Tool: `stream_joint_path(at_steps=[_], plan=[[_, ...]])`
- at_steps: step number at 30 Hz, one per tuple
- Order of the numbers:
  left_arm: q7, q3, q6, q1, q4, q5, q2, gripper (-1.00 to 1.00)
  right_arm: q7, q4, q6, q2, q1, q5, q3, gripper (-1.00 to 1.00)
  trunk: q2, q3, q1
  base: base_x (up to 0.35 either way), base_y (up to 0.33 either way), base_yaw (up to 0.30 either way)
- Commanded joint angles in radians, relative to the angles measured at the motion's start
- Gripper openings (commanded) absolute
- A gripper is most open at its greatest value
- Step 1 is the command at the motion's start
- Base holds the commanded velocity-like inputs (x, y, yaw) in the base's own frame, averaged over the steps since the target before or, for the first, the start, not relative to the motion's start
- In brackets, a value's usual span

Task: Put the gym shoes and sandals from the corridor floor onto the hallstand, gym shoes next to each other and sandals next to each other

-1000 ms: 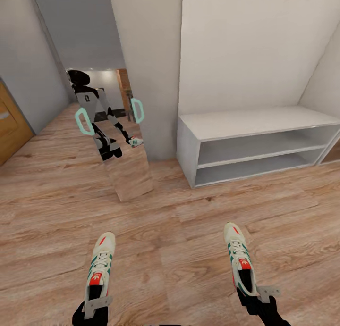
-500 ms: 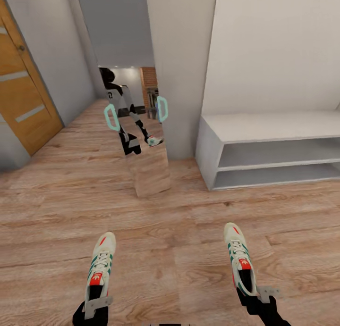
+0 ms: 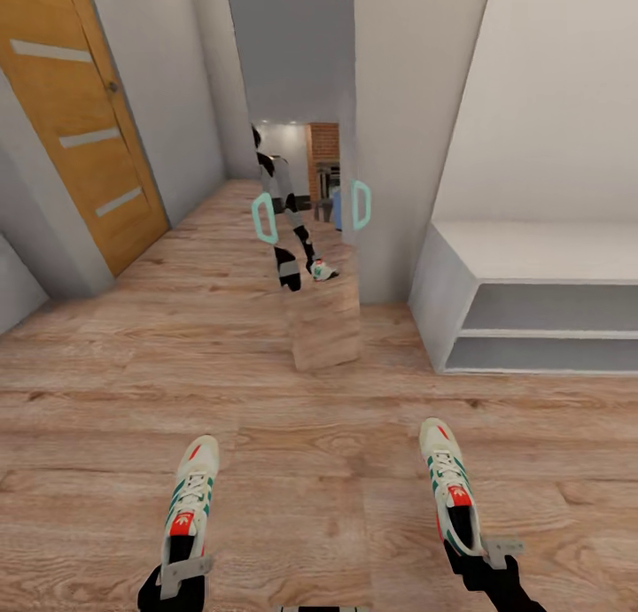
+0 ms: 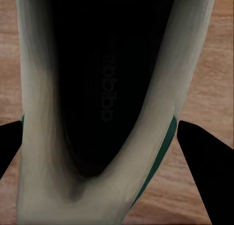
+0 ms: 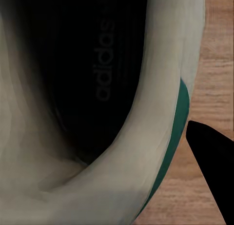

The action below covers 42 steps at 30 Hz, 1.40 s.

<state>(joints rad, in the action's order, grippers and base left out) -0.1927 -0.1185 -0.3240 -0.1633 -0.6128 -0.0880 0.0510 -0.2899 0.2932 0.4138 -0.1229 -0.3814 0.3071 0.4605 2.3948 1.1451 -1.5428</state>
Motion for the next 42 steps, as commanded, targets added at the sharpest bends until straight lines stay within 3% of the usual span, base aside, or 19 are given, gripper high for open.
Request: stream_joint_path(at_steps=[1,13,42], plan=[[-0.002,-0.004,-0.003,-0.001,0.001,-0.01,0.001,-1.0,-0.006,0.0,0.003,0.0,-0.001,0.006,0.009,-1.0,0.0,0.001,0.0,0.004,0.004,0.282],[-0.002,-0.004,-0.003,-0.001,0.001,-0.006,0.0,-1.0,-0.006,0.0,0.003,0.0,-0.001,0.006,0.009,-1.0,0.0,0.007,0.0,0.024,0.003,0.282],[-0.002,-0.006,-0.004,-0.001,0.001,-0.002,0.0,-1.0,-0.006,0.0,0.003,0.0,-0.001,0.006,0.008,-1.0,0.0,0.022,0.0,0.274,0.177,0.282]])
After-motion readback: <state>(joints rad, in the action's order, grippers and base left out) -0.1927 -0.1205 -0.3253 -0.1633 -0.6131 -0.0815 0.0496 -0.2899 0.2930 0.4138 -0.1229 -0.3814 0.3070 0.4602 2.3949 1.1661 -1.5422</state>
